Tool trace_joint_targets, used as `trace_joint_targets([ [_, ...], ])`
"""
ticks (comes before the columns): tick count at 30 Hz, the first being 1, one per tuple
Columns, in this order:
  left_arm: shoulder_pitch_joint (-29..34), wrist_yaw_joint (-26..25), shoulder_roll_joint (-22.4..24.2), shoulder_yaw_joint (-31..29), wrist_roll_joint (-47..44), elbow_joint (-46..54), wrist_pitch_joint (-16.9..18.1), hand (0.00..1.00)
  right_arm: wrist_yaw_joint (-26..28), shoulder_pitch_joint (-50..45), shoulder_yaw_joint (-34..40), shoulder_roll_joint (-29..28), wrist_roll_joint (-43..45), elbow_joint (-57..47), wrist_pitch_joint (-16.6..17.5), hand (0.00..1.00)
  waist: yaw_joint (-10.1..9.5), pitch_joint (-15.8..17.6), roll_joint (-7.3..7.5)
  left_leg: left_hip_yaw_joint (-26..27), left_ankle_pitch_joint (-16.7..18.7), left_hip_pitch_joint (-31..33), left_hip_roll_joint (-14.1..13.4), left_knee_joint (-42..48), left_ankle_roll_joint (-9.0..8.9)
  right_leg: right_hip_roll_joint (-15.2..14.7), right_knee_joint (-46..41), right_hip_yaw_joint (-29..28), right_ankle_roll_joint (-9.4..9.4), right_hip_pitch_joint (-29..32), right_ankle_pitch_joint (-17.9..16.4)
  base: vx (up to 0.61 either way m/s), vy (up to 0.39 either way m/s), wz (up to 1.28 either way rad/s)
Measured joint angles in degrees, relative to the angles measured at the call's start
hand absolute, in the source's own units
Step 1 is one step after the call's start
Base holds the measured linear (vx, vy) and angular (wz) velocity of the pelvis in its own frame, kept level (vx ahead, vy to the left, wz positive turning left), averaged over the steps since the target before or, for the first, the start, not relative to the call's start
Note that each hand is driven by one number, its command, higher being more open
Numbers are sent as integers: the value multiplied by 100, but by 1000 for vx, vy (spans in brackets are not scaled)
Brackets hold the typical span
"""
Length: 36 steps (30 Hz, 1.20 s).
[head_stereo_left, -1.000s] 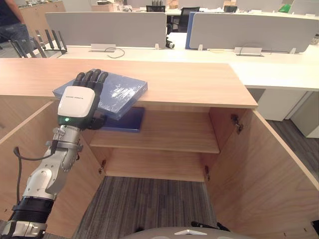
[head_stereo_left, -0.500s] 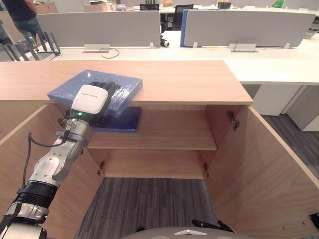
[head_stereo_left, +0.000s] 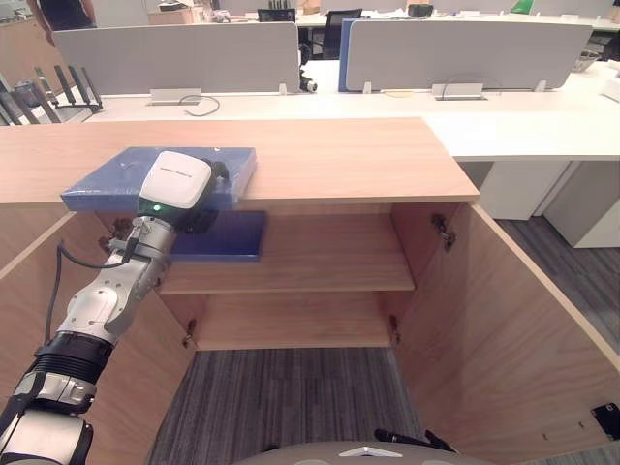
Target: Walk over to the cabinet, pick up the folder, carry it to the office cabinet, place the folder inside the office cabinet, then close the office cabinet door
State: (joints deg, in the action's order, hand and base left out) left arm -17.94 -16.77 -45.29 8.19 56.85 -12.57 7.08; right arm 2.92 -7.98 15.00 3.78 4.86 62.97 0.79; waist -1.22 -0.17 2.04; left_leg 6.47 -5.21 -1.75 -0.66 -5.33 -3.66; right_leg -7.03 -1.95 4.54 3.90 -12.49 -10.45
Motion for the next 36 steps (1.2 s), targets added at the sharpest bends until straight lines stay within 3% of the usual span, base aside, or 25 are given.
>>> trace_joint_targets([
  [4, 100, -9, 282, -145, 2, 115, -119, 0, 0, -18, 3, 2, 1, 28, -6, 100, 4, 60, 35, -5, 14, -61, 3, 0, 5, -1, 8, 13, -3, -65, -2, -32, -38, 0],
  [7, 622, -28, 639, -432, -21, 923, -245, 0, -4, -31, 26, -4, 1, 43, -6, 100, 6, 90, 70, -28, 29, -56, 17, 0, 24, -8, 11, 44, -36, -67, -21, -29, -39, 5],
  [9, 1230, -28, 1075, -596, -142, 2009, -217, 0, -11, -37, 172, -12, 3, 210, -4, 100, 1, 72, 109, -107, -17, 14, 30, 2, 48, -7, -4, 46, -57, -35, -30, -8, -36, 18],
  [15, 2116, 200, 1620, -195, -1166, 4075, 319, 0, -95, -14, 471, -12, 4, 491, -15, 100, -37, 52, 107, -261, -120, 54, 23, 22, 94, 26, -107, -36, -72, -12, -10, -11, -38, 14],
  [16, 2196, 292, 1756, 0, -1565, 4394, 550, 0, -94, 2, 469, -7, 4, 491, -12, 100, -26, 35, 90, -260, -141, 70, 12, 16, 98, 30, -110, -58, -68, 10, 2, -66, -26, -4],
  [19, 2278, 519, 1946, 238, -2237, 4625, 936, 0, -94, 23, 450, 36, 7, 535, -9, 100, 8, -32, 13, -250, -177, 127, -9, 3, 100, 51, -111, -154, -61, 92, 16, -105, -17, -8],
  [23, 2306, 743, 2067, 262, -2787, 4628, 918, 0, -97, 50, 395, 141, 10, 664, -13, 100, 46, -22, -96, -428, -141, 147, -72, 0, 53, 119, -192, -164, -69, 153, 9, -122, -22, -1],
  [28, 2366, 790, 2057, 256, -3280, 4680, 892, 0, -98, 37, 235, 218, 50, 787, -39, 100, 35, -1, -89, -677, -258, 252, -81, 2, 38, 191, -199, -138, -93, 246, -11, -104, -8, 5],
  [36, 2429, 807, 2053, 260, -3474, 4942, 891, 0, -94, 65, 115, 154, 48, 831, -38, 100, 8, 72, 71, -688, -357, 310, -51, 7, 82, 203, -115, -140, 10, 258, 62, -4, -2, 0],
])
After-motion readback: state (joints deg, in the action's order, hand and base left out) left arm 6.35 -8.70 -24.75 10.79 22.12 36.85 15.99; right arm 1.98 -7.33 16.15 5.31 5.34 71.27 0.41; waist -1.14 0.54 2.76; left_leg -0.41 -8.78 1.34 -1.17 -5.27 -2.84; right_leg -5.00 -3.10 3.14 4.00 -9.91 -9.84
